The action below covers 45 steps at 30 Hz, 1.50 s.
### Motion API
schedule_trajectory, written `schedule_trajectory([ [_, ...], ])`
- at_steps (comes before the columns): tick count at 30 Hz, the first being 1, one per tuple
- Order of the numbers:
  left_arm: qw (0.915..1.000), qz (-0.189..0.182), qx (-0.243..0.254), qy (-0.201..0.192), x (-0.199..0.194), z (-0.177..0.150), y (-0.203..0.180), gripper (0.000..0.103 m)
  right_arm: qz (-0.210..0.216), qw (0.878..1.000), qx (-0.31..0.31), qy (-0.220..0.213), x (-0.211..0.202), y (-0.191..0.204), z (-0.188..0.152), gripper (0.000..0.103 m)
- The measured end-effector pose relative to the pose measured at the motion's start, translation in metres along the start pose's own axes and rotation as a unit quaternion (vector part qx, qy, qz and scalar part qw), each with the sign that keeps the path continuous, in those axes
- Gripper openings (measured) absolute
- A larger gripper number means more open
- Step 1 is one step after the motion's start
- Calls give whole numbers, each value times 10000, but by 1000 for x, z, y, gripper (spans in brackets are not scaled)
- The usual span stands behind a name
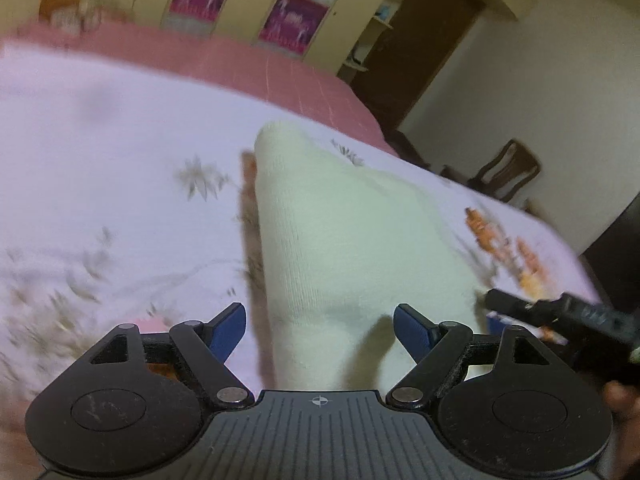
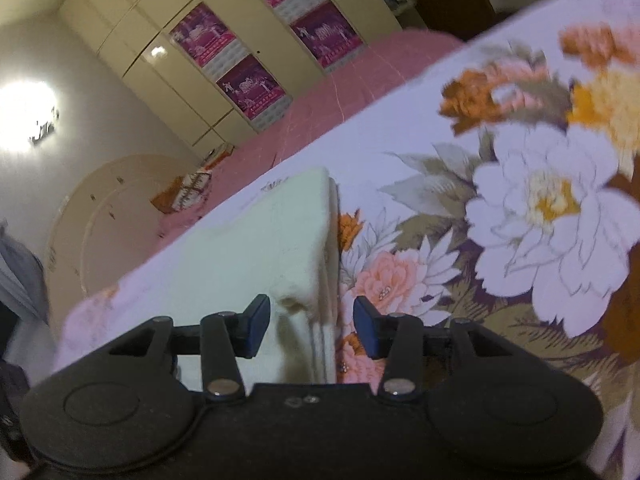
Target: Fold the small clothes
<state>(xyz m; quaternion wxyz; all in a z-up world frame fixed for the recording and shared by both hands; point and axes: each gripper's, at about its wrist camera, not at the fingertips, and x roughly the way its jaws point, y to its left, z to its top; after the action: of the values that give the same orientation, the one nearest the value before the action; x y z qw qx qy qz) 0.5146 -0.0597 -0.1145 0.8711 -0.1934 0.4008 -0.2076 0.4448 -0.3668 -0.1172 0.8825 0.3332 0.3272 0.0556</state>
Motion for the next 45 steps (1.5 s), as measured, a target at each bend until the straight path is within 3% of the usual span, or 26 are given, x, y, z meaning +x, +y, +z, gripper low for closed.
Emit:
schedule_trajectory([
  [3,9987,-302,-410,51,5,1,15,79,328,9983,436,191,11,-15,4,51],
  [4,9981,-353,-498,61,7,2,18,74,418,9974,514,272,15,-19,4,51],
  [9,9963,-496,-673,199,20,8,23,70,623,9961,388,500,32,-14,1,49],
  [16,9995,-170,33,271,30,13,1,68,509,9961,-154,705,50,11,8,46],
  [18,9985,-8,462,284,35,16,-12,52,342,9962,-388,705,52,21,8,44],
  [23,9922,274,1199,186,31,17,-35,41,-257,9897,-1349,411,50,59,-5,32],
  [27,9870,414,1553,43,18,16,-47,37,-667,9796,-1889,157,46,86,-17,28],
  [31,9848,421,1682,-56,7,24,-54,37,-778,9746,-2101,1,37,97,-24,27],
  [38,9807,528,1848,-353,-38,29,-49,36,-694,9688,-2370,-220,14,125,-31,26],
  [45,9794,864,1766,-457,-105,25,6,37,-345,9655,-2576,-188,20,189,-62,26],
])
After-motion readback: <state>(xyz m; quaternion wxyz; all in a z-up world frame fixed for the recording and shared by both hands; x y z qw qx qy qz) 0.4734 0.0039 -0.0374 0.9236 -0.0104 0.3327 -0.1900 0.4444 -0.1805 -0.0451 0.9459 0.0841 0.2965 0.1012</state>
